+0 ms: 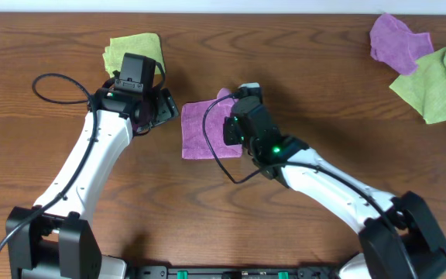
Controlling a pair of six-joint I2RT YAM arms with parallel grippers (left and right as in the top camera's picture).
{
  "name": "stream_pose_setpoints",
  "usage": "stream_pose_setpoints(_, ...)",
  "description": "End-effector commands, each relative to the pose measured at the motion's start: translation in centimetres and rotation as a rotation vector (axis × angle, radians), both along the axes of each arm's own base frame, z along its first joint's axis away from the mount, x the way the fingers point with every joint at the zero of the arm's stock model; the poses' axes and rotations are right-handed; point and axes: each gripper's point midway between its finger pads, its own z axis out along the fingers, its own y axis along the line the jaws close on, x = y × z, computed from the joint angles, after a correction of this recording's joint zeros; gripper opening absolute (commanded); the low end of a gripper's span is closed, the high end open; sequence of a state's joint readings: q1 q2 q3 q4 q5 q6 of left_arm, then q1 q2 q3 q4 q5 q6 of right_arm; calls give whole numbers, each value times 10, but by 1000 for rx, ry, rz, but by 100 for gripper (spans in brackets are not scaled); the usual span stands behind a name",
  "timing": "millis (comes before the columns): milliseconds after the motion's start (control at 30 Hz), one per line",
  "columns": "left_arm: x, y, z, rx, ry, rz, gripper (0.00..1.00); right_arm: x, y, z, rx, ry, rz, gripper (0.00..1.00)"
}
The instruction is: Fold the cloth
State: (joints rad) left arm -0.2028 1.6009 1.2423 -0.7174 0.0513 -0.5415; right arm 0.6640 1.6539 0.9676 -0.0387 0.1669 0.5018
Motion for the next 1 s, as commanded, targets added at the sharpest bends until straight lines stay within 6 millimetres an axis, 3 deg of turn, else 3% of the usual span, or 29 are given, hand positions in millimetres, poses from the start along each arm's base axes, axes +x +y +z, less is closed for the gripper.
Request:
stream_pose_setpoints(0, 1, 5, 11, 20, -20, -10, 84, 5, 9, 1, 13, -14, -10, 2)
stream_pose_setpoints(233, -2, 5, 9, 26, -6, -19, 85, 7, 18, -4, 35, -23, -9, 2)
stream_pose_setpoints(633, -1, 6, 9, 34, -11, -30, 85, -13, 47, -20, 52, 22, 59, 2)
stream_pose_setpoints(967, -1, 6, 9, 34, -11, -31, 85, -14, 52, -24, 47, 12, 58, 1)
